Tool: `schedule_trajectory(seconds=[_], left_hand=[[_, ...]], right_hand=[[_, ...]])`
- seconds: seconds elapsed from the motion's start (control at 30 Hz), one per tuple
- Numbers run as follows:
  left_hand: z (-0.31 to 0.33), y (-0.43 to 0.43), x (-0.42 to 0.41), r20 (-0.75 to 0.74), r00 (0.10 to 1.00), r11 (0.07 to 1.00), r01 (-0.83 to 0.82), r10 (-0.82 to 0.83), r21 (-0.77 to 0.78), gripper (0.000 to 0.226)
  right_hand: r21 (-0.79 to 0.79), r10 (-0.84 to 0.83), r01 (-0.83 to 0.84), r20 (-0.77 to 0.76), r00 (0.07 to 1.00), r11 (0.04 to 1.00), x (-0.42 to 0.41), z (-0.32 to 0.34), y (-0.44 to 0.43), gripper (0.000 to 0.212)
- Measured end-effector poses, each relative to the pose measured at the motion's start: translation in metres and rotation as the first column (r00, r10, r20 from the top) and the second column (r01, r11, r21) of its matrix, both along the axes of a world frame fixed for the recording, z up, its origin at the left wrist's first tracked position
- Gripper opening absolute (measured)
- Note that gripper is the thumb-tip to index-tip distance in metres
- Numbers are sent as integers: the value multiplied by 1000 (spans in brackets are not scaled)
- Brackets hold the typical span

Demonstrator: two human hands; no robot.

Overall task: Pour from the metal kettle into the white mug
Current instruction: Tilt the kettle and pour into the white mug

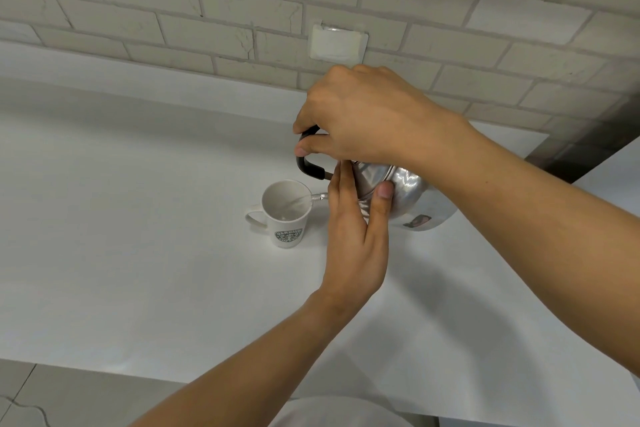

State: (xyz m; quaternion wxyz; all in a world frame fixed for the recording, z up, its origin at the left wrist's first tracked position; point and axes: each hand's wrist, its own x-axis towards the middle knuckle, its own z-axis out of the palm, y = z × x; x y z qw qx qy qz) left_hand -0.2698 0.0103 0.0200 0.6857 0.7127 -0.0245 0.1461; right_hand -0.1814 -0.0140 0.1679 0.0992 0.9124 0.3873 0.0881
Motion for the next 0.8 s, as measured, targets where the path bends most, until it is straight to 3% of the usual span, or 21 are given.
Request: schedule_trajectory(seconds=[0.8], left_hand=[[-5,0,3,29,999,999,-18,19,-45,45]], right_hand=[[-76,-8,10,28,1000,997,-2,4,12,36]])
